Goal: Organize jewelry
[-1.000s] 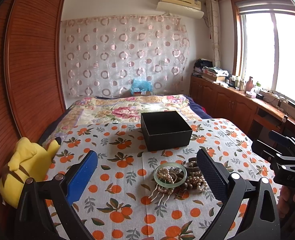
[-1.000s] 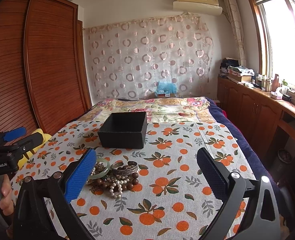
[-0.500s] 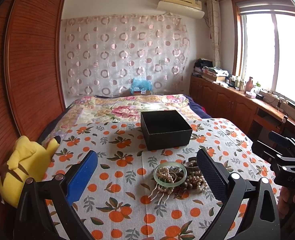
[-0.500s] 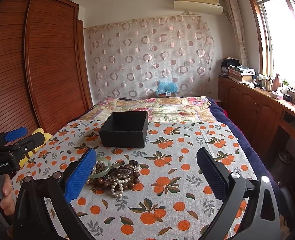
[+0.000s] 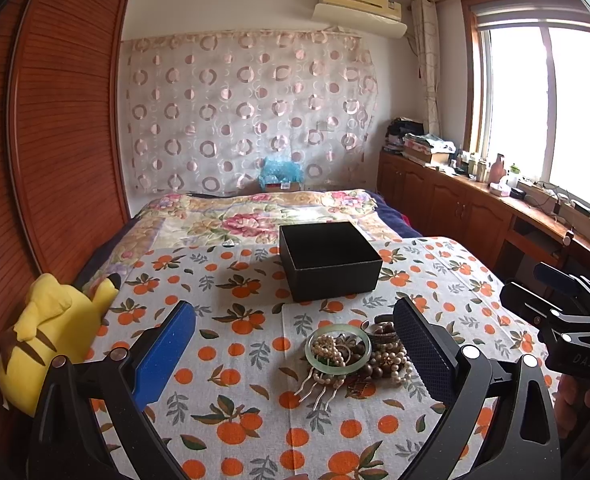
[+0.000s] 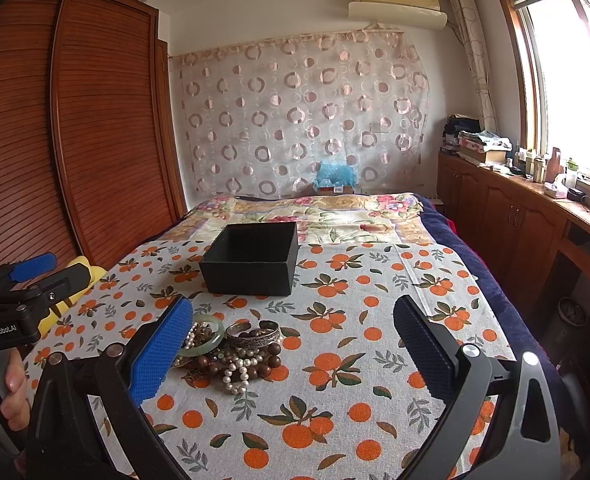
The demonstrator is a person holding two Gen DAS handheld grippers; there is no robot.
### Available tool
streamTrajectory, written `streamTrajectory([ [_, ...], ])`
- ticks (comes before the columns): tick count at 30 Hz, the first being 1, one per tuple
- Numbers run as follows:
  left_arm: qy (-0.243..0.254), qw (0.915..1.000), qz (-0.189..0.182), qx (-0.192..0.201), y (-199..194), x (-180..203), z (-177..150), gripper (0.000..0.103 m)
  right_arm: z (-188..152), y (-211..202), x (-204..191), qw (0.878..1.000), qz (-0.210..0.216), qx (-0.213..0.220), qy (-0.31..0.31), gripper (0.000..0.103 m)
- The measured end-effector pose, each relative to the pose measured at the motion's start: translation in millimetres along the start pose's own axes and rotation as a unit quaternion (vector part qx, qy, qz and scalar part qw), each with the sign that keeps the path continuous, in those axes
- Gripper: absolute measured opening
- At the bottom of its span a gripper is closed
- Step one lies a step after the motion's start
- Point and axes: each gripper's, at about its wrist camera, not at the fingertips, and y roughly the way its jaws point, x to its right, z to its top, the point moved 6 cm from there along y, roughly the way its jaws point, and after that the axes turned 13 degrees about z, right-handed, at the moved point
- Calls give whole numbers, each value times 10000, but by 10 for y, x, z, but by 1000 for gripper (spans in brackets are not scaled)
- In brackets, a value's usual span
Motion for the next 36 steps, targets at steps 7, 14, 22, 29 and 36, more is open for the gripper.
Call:
streamTrajectory([
  [7,-17,10000,-10,1,-2,-16,-6,95,1,1,2,10000,5,-6,5,101],
  [14,-12,10000,-4,1,-1,-19,-8,95,2,0,7,10000,5,-3,7,101],
  [22,-9,10000,-10,-20,-4,12,-25,95,-26,52,-45,10000,26,-8,-6,101],
  [29,-12,9999,-47,-113,73,57,-98,95,-52,90,-98,10000,57,-58,-12,101],
  [36,85,9991,-45,-407,225,71,-212,95,-111,126,-31,9998,110,-148,8,101],
])
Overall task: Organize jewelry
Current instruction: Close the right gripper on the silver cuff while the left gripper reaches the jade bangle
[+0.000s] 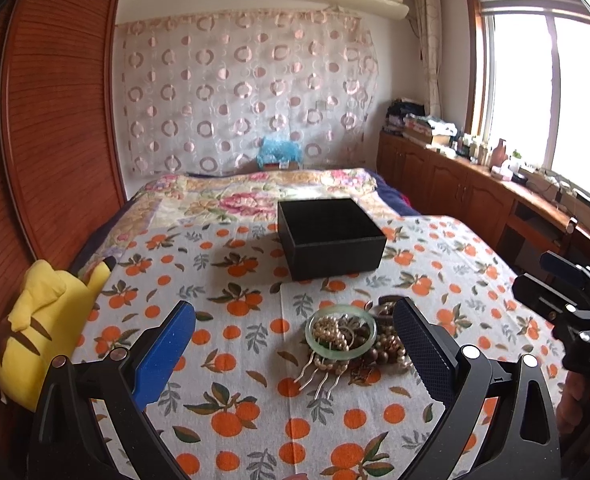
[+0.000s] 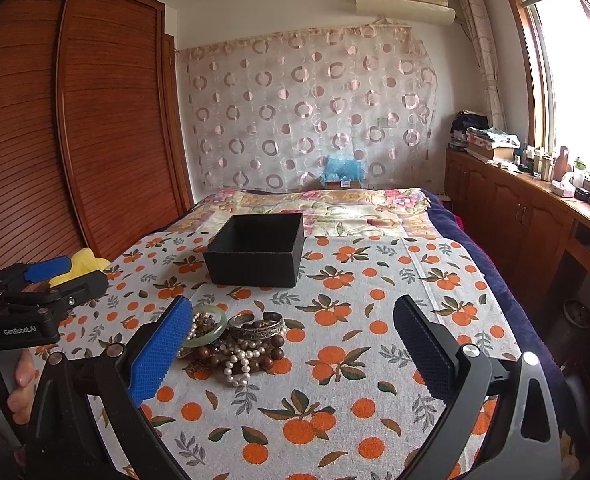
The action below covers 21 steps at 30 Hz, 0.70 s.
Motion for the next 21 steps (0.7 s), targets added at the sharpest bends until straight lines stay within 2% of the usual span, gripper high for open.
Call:
streamTrajectory([
  [3,99,9998,-11,-178,71,13,-55,95,-33,27,23,10000,12,-43,15,101],
  [7,260,9981,-277,-481,176,66,-152,95,-95,68,72,9999,24,-121,31,101],
  [14,524,9954,-283,-745,291,128,-246,95,-228,129,155,9995,60,-298,39,101],
  [16,633,9942,-256,-832,347,128,-265,95,-270,167,183,9992,81,-396,61,101],
  [21,825,9898,-473,-1060,499,157,-285,95,-404,324,203,9969,60,-774,-96,101],
])
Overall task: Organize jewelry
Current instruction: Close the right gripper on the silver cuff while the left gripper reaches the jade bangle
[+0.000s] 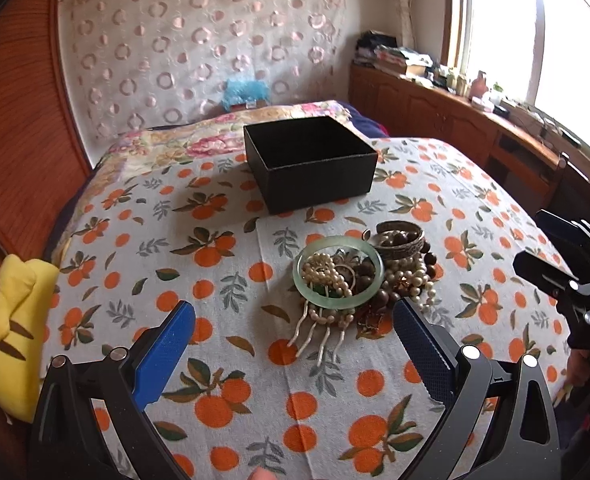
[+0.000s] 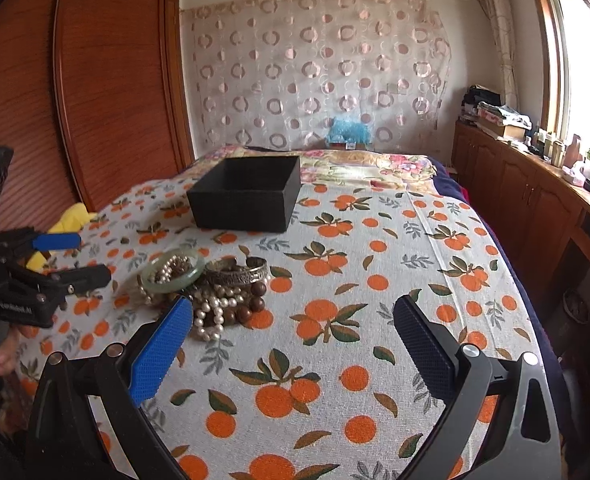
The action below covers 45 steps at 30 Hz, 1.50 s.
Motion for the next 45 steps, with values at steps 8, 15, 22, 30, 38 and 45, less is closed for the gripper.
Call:
streamTrajectory([
  [8,176,9984,-486,-212,303,142,94,95,-43,99,4,9994,205,-228,-141,99],
  [15,90,9945,-965,-385,479,261,183,95,-11,246,26,9977,473,-461,-169,85],
  [22,209,9898,-1241,-673,672,444,200,84,4,360,53,9967,502,-605,-193,84],
  [30,113,9907,-1203,-632,690,376,179,69,45,541,85,9941,644,-837,-228,79],
  [38,-66,9944,-1028,-243,518,142,272,69,154,860,-63,9876,1054,-1117,-331,78],
  [45,-292,9958,-868,-40,368,-87,265,69,222,1165,-150,9821,1278,-1366,-230,78],
])
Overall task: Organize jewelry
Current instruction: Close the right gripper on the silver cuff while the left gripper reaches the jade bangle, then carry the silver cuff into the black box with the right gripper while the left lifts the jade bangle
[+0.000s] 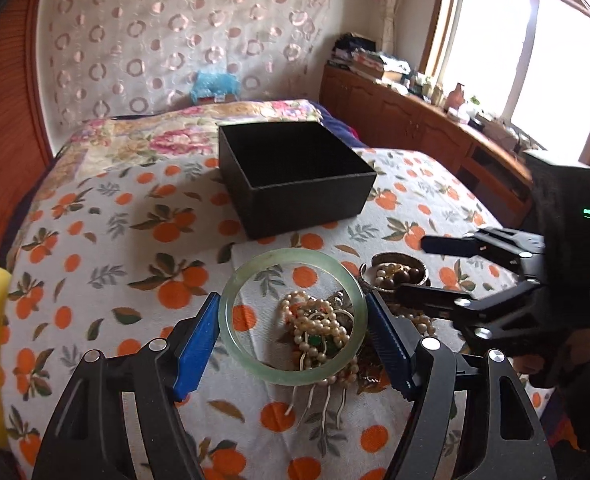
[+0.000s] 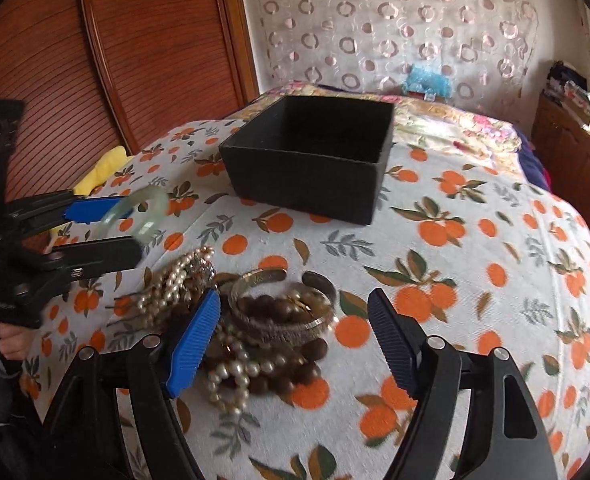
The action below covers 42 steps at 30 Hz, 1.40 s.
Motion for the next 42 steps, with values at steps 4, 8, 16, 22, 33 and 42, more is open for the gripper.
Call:
streamTrajectory([
  [4,-47,10000,29,69,-82,-41,-27,69,28,127,-1,9998,-15,-195,-52,76],
  [8,-26,9999,94,124,-116,-67,-11,69,39,194,5,9995,42,-306,-82,63],
  [16,-33,9997,161,158,-82,-108,57,69,146,63,-2,9994,26,-134,-304,63],
  [22,-25,9994,286,183,3,-156,199,69,472,-47,82,9990,-95,148,-409,63],
  [33,-48,9988,436,209,174,-234,481,69,1081,37,318,9968,-352,525,-488,63],
  [42,58,9982,545,245,309,-185,715,69,1218,208,553,9978,-276,490,-346,68],
])
